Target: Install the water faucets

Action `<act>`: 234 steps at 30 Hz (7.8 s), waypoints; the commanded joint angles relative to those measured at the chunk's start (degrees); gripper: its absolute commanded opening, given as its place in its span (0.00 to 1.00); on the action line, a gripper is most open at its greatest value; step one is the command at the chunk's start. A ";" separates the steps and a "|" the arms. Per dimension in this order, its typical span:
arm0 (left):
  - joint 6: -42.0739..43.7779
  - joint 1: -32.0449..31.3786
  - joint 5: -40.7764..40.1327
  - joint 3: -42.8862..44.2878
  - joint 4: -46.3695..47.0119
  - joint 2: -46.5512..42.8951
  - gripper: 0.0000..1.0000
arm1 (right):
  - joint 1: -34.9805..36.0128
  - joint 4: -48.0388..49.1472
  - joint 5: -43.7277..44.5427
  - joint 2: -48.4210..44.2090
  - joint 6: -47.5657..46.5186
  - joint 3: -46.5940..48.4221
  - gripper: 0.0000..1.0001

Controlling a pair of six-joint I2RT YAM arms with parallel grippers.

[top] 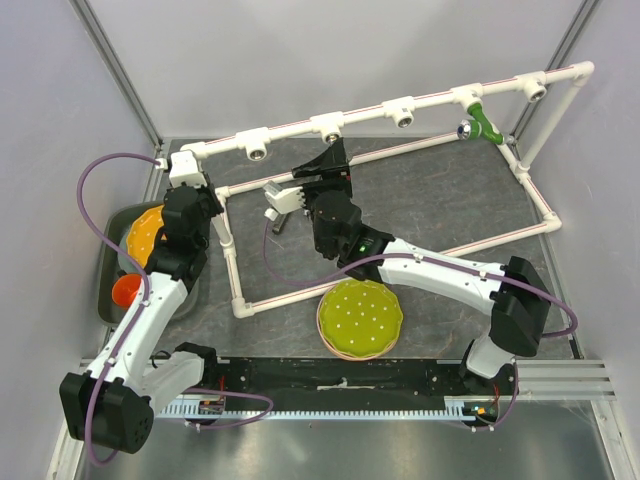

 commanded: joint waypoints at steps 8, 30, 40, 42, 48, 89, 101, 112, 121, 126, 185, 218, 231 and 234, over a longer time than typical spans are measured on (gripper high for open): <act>-6.34 -0.23 1.85 2.11 0.80 -0.96 0.02 | -1.85 7.00 0.72 3.49 4.99 3.79 0.35; -6.78 -0.32 2.21 1.93 0.80 -0.70 0.02 | -15.46 -10.32 -31.52 -10.29 116.76 5.75 0.10; -6.86 -0.23 2.38 2.11 0.80 -0.79 0.02 | -24.87 12.26 -48.23 -10.30 166.51 -10.07 0.03; -6.78 -0.23 2.21 2.02 0.80 -0.70 0.02 | -25.23 19.20 -48.76 -9.52 172.67 -11.92 0.01; -6.78 -0.23 2.21 2.02 0.80 -0.70 0.02 | -25.40 32.40 -47.18 -8.54 186.66 -17.64 0.23; -6.95 -0.23 2.64 2.11 0.63 0.70 0.02 | -23.82 -16.73 -44.90 -19.89 104.67 2.65 0.98; -6.69 -0.23 2.56 2.28 0.54 1.14 0.02 | -23.82 -18.04 -33.29 -19.09 106.34 -4.71 0.98; -6.86 -0.14 2.73 2.28 0.45 1.32 0.02 | -23.73 -23.48 -39.79 -21.63 104.32 -6.05 0.97; -6.95 -0.23 2.82 2.19 0.45 1.06 0.02 | -22.85 -26.74 -46.90 -29.28 92.55 -3.15 0.98; -6.95 -0.23 2.65 2.11 0.45 1.15 0.02 | -18.39 -28.24 -50.78 -27.80 85.43 -0.86 0.98; -7.13 -0.23 3.35 2.28 0.36 0.70 0.02 | -18.99 56.21 -41.56 -4.59 192.64 -18.96 0.32; -7.48 -0.23 3.70 2.28 0.28 0.71 0.02 | -19.16 -20.33 -40.50 -29.47 108.46 -5.61 0.98; -7.30 -0.23 3.61 2.28 0.28 0.53 0.02 | -18.55 -16.55 -48.94 -19.71 118.46 -0.68 0.72; -7.48 -0.23 3.70 2.28 0.28 0.53 0.02 | -18.63 -13.75 -45.69 -19.97 121.45 -2.70 0.60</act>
